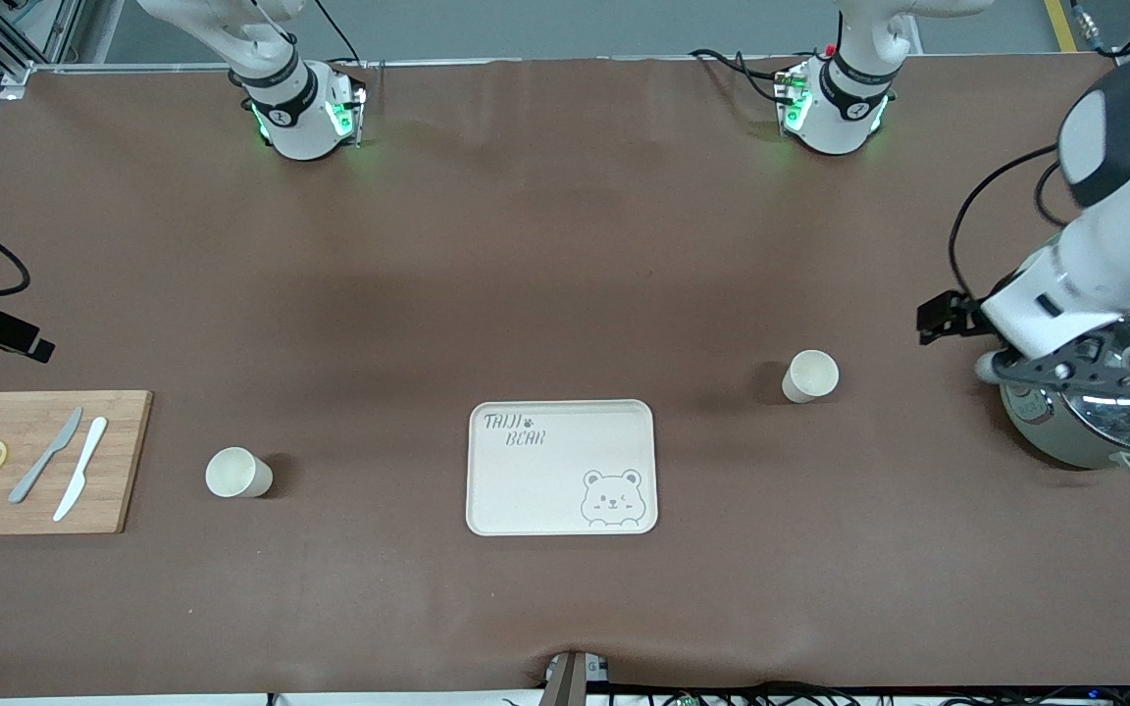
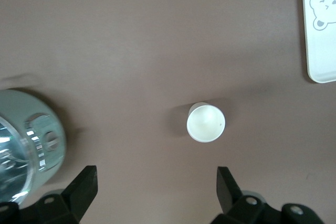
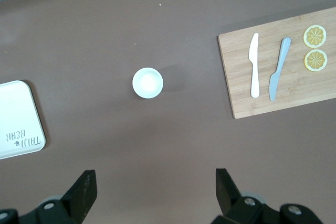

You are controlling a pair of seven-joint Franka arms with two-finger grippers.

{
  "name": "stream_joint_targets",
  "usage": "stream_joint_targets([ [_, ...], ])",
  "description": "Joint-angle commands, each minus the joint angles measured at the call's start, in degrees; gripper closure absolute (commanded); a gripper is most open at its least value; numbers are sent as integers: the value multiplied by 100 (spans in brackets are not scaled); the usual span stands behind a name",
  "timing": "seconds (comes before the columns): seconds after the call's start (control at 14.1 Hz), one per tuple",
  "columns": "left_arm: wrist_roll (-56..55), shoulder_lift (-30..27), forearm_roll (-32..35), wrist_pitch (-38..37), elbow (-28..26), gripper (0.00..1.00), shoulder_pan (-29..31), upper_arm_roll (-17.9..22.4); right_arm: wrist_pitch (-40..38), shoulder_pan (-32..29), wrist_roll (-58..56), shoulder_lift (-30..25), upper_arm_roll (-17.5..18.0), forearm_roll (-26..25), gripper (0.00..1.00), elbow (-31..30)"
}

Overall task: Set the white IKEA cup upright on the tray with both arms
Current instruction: 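Reach the left gripper down to the white cup beside the pot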

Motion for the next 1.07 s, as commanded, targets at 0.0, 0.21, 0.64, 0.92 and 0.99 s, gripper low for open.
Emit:
stream_joint_targets([
  [0.0, -236, -169, -166, 852, -973, 0, 20, -189, 58, 1, 98, -75, 15, 25, 0, -63],
  [0.21, -422, -143, -166, 1748, -1755, 0, 20, -348, 67, 10, 98, -58, 6, 34, 0, -63],
  [0.64, -404, -187, -139, 3402, -3172, 0, 20, -366, 435, 352, 98, 276, 15, 86, 0, -98],
  [0.92, -220, -73, -113, 3841, -3419, 0, 99, -357, 875, 502, 106, 653, 15, 306, 0, -116],
  [0.99, -211, -12, -113, 4008, -3463, 0, 108, -357, 980, 624, 106, 785, 15, 306, 0, -125],
])
